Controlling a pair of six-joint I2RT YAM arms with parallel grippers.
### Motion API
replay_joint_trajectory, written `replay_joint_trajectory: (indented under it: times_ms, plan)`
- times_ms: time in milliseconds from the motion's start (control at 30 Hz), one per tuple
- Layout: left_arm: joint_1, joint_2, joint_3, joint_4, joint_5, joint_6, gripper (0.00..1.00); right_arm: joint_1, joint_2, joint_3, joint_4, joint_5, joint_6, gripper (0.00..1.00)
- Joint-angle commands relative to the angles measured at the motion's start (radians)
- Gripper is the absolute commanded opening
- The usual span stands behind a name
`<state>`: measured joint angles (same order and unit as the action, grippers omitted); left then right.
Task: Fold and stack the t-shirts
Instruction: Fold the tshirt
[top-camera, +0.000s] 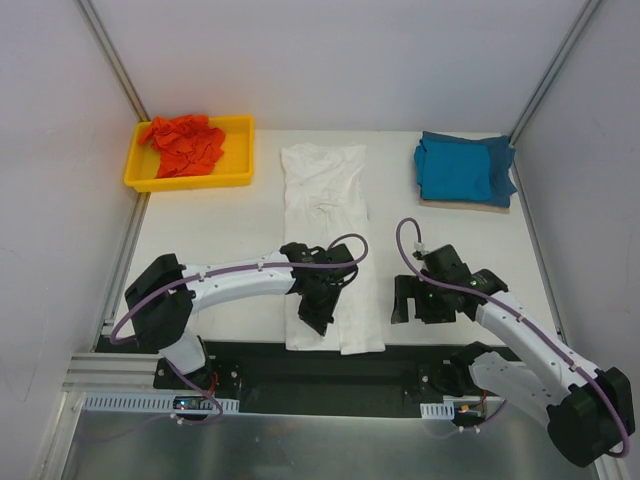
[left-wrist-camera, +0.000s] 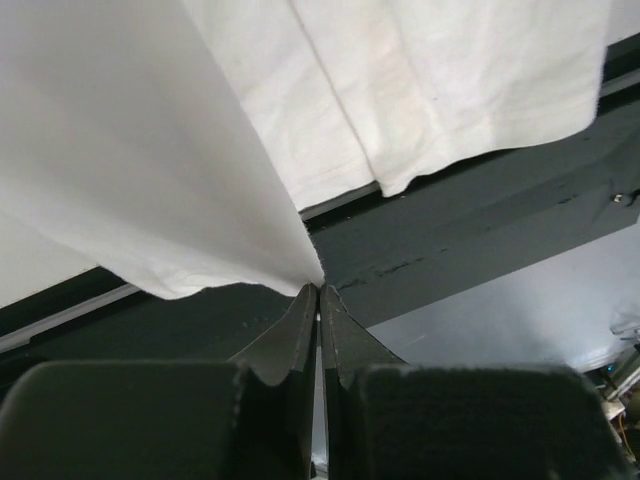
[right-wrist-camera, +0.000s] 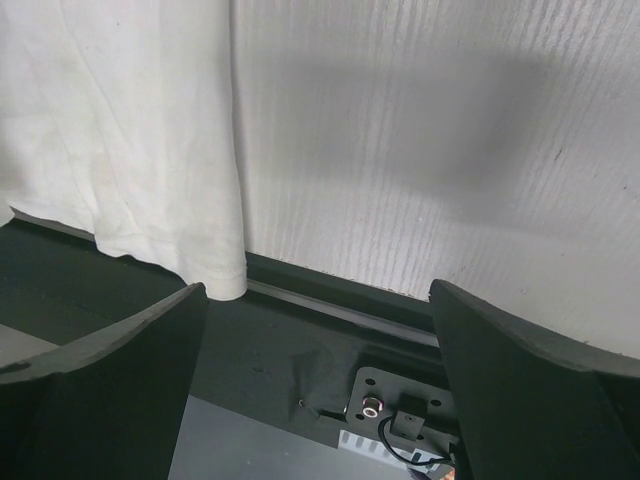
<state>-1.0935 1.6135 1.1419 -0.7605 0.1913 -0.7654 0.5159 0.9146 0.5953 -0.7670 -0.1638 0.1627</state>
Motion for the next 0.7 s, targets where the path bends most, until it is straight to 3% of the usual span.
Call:
replay_joint_trajectory:
  times_ms: [0, 433, 600, 667]
  plan:
    - [-0.008, 0.022, 0.065, 0.019, 0.071, 0.014, 0.00, 0.004, -0.028, 0.008, 0.005, 0.012, -0.017, 0.97]
    - [-0.006, 0.158, 0.134, 0.099, 0.168, 0.032, 0.00, -0.002, -0.043, 0.006, 0.005, 0.027, -0.012, 0.97]
    - [-0.008, 0.209, 0.130, 0.124, 0.165, 0.046, 0.07, -0.016, -0.042, 0.006, 0.003, 0.035, -0.005, 0.97]
    - [-0.006, 0.229, 0.130, 0.130, 0.184, 0.051, 0.15, -0.017, -0.043, 0.008, -0.005, 0.033, -0.003, 0.97]
